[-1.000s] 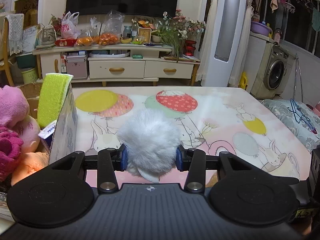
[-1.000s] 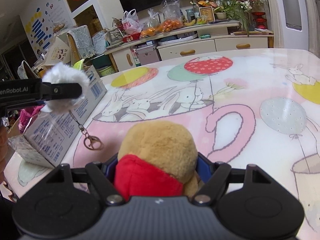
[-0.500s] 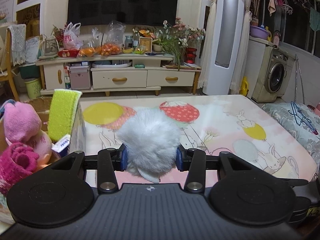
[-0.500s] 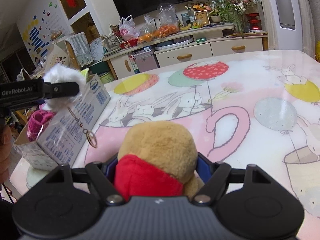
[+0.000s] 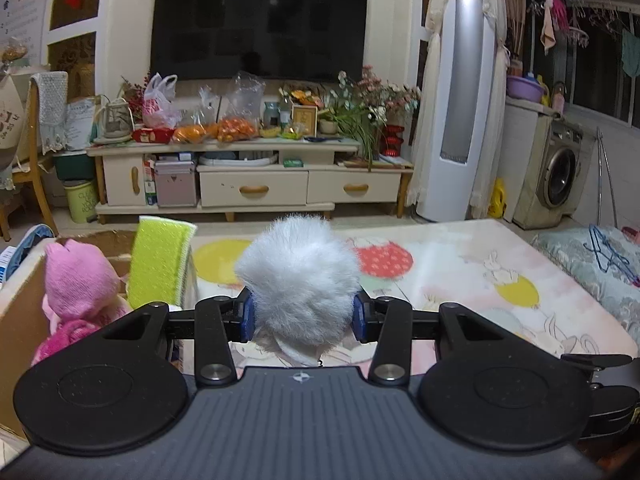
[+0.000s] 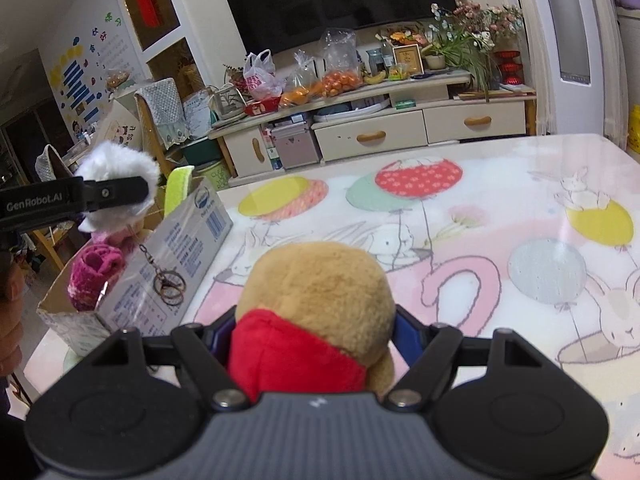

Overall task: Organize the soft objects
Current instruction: 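Carry the teddy bear with the right tool while the left tool carries the pompom to the box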

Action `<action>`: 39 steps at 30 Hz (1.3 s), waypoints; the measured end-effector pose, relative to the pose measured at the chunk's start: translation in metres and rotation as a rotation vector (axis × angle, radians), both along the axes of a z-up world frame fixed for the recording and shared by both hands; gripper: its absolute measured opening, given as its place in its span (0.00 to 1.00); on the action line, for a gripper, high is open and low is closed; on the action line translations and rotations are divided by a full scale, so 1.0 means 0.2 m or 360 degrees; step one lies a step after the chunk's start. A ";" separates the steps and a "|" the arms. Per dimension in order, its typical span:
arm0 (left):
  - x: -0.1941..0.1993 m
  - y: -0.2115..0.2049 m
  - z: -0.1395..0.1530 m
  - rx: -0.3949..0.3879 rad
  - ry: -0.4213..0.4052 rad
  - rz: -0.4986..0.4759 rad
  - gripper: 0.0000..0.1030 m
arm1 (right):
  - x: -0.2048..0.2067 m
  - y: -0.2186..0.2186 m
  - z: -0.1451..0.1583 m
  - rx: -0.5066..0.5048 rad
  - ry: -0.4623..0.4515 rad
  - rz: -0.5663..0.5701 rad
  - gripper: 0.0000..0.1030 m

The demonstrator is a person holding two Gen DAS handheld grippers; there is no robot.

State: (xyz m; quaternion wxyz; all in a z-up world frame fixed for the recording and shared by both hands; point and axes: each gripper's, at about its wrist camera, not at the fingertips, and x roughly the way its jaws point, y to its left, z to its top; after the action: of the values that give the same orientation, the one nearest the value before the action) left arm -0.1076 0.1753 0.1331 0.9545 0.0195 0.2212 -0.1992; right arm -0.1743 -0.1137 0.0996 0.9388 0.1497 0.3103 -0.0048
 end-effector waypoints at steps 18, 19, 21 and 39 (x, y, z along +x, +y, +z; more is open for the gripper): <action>0.06 0.27 0.15 -0.0241 -0.0065 0.0162 0.52 | 0.14 0.21 0.14 -0.0011 -0.0085 0.0185 0.74; 0.06 0.29 0.16 -0.0257 -0.0068 0.0181 0.52 | 0.16 0.23 0.15 -0.0013 -0.0097 0.0200 0.74; 0.08 0.32 0.17 -0.0285 -0.0078 0.0228 0.52 | 0.18 0.25 0.17 -0.0016 -0.0124 0.0229 0.74; 0.25 0.55 0.22 -0.0364 -0.0074 0.0629 0.52 | 0.55 0.55 0.31 -0.0040 -0.0332 0.0578 0.74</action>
State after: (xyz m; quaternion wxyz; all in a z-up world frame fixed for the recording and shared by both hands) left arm -0.0576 0.2848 0.1768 0.9758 -0.1278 0.1748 -0.0316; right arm -0.0642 -0.0032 0.1621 0.9530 0.0794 0.2333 0.1762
